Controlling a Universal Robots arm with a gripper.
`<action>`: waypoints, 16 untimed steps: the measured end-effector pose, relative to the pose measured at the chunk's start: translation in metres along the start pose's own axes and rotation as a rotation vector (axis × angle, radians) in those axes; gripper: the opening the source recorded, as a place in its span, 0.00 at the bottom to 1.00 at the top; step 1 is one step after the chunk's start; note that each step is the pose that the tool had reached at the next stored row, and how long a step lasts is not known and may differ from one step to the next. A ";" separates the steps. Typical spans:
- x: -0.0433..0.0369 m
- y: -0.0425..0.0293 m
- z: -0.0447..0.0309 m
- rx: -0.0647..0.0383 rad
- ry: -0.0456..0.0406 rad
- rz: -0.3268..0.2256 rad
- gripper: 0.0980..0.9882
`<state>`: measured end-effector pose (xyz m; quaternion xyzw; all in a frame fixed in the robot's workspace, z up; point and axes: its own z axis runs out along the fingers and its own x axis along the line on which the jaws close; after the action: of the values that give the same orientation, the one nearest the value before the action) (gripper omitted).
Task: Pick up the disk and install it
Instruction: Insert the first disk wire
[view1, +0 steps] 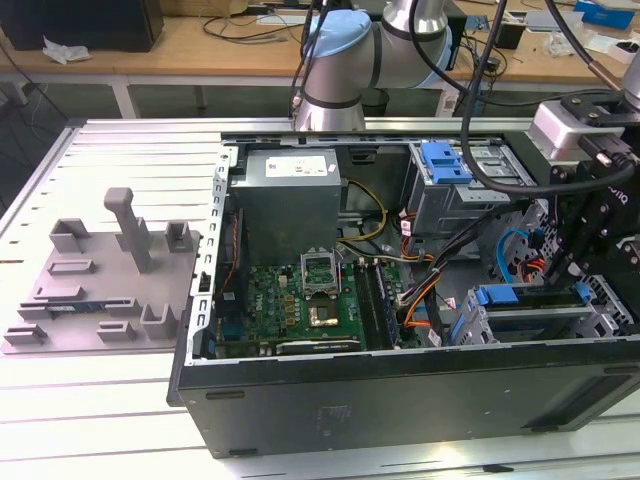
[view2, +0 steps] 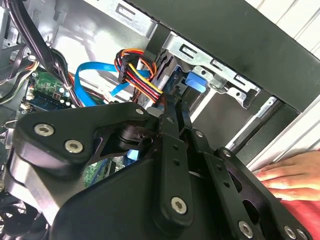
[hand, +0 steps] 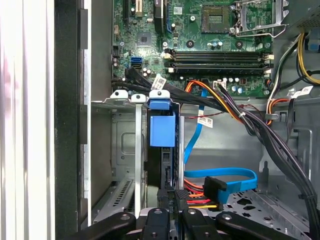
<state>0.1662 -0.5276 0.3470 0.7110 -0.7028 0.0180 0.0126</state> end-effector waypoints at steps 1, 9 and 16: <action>0.0000 0.0000 0.0001 0.000 0.0001 0.000 0.07; -0.0002 0.0000 0.0028 0.000 0.0003 0.000 0.07; -0.0003 0.0000 0.0050 0.000 0.0001 0.000 0.07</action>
<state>0.1662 -0.5275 0.3420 0.7110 -0.7028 0.0181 0.0126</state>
